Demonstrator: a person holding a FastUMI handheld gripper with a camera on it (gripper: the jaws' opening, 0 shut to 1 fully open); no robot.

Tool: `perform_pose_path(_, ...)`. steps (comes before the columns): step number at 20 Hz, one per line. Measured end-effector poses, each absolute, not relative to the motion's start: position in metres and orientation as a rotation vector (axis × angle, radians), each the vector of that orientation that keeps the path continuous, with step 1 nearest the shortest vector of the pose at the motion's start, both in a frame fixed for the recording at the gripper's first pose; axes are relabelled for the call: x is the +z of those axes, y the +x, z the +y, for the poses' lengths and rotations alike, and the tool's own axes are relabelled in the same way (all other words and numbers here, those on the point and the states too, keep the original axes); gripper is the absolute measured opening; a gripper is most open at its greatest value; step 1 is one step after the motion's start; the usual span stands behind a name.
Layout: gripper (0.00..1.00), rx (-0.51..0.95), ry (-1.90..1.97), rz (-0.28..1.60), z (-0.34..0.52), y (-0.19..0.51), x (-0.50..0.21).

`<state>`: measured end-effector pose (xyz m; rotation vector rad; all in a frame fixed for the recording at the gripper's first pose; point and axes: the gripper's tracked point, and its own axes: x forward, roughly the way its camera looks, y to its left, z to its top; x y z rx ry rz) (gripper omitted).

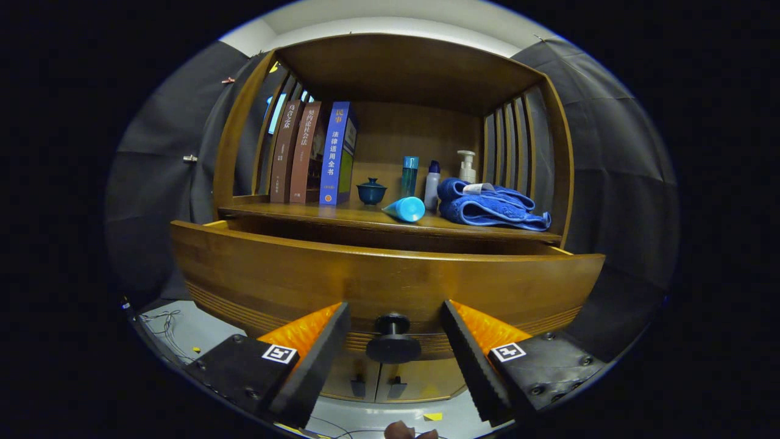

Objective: Pull open the drawer, take out the items inside it, and place them on the countertop above the cabinet.

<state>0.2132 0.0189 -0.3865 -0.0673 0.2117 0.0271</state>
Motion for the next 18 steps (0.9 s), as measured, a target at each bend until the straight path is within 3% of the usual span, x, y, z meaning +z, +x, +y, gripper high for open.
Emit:
perform_pose_path(10, 1.0, 0.028, -0.055, 0.247, 0.024, 0.262, -0.393)
perform_pose_path(18, 1.0, 0.033, -0.045, 0.274, 0.025, 0.263, -0.396)
